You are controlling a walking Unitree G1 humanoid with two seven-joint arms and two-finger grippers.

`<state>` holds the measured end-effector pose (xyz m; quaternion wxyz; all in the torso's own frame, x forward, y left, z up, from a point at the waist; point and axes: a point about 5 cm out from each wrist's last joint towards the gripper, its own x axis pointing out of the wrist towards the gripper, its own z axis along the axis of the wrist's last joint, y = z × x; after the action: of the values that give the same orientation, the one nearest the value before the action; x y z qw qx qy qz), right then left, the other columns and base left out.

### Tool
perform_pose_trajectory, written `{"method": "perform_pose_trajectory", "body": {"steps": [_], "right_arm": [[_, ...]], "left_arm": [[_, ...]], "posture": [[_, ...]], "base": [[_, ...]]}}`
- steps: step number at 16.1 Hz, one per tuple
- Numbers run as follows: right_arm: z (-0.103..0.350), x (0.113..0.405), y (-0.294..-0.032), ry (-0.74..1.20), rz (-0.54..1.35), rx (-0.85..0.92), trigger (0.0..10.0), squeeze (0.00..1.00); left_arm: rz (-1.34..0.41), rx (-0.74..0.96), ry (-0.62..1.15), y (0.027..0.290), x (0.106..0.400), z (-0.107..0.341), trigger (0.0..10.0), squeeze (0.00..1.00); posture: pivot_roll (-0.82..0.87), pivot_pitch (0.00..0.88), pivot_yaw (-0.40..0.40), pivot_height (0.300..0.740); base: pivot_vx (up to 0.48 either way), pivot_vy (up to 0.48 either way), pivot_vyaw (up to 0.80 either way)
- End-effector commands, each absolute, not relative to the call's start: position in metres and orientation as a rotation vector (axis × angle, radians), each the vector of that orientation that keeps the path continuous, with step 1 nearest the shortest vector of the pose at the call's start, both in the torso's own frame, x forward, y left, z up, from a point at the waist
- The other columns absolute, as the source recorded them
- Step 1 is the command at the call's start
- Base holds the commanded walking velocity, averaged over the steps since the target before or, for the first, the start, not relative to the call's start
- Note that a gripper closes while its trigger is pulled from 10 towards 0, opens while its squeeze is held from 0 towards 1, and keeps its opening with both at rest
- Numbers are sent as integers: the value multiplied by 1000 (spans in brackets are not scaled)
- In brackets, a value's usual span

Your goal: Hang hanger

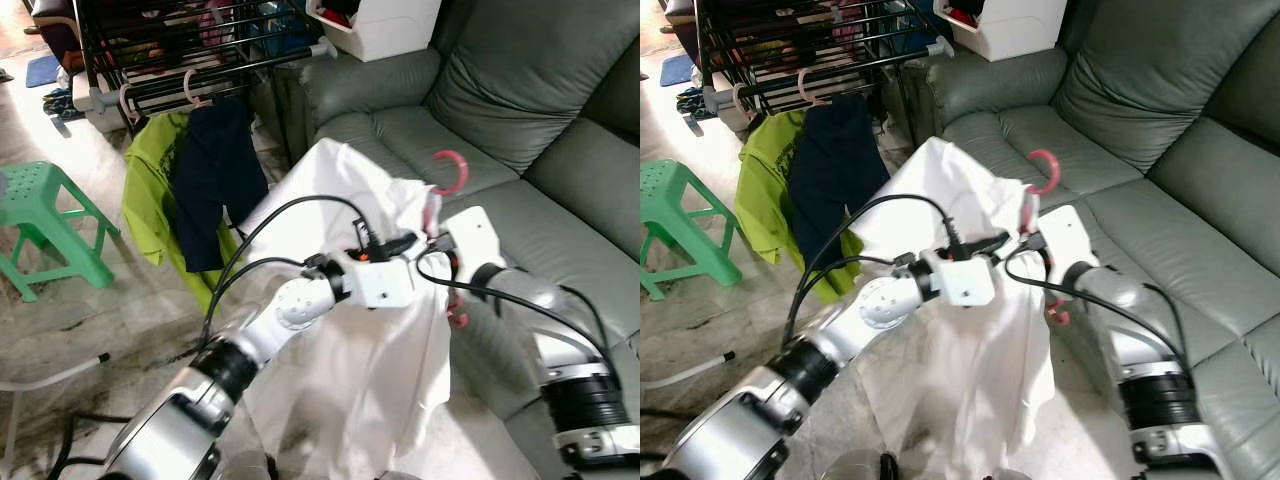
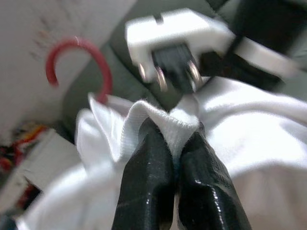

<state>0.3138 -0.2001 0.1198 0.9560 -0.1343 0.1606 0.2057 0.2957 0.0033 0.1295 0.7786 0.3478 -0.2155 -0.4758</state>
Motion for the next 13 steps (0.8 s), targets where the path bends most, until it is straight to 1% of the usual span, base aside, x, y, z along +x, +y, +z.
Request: {"method": "perform_pose_trajectory", "body": {"steps": [1, 3, 5, 8, 9, 10, 12, 13], "right_arm": [[131, 315, -206, 276, 408, -273, 10000, 0], [129, 313, -207, 270, 469, -340, 10000, 0], [129, 310, -207, 240, 537, -380, 10000, 0], [128, 297, -208, 249, 717, -454, 10000, 0], [129, 291, -213, 266, 779, -475, 10000, 0], [130, 288, -215, 276, 815, -486, 10000, 0], [128, 280, -219, 305, 911, -510, 10000, 0], [127, 276, -220, 321, 949, -523, 10000, 0]], "left_arm": [[-1057, 745, -386, 15, 295, 119, 10000, 1000], [-1139, 707, -308, 24, 288, 109, 10000, 1000], [-1163, 708, -293, 33, 287, 108, 10000, 1000], [-1185, 805, -261, 66, 291, 107, 10000, 1000], [-1171, 861, -246, 83, 297, 108, 10000, 1000], [-1159, 896, -244, 93, 301, 110, 10000, 1000], [-1139, 935, -276, 106, 310, 124, 10000, 1000], [-1136, 951, -299, 107, 313, 130, 10000, 1000]], "posture": [[-90, 0, 14, 740], [-82, 0, 12, 740], [-82, 0, 12, 740], [-79, 0, 13, 740], [-75, 0, 14, 740], [-75, 0, 14, 740], [-74, 0, 14, 740], [-72, 0, 12, 740]], "base": [[0, 0, 0], [0, 0, 0], [0, 0, 0], [0, 0, 0], [0, 0, 0], [0, 0, 0], [0, 0, 0], [0, 0, 0]]}}
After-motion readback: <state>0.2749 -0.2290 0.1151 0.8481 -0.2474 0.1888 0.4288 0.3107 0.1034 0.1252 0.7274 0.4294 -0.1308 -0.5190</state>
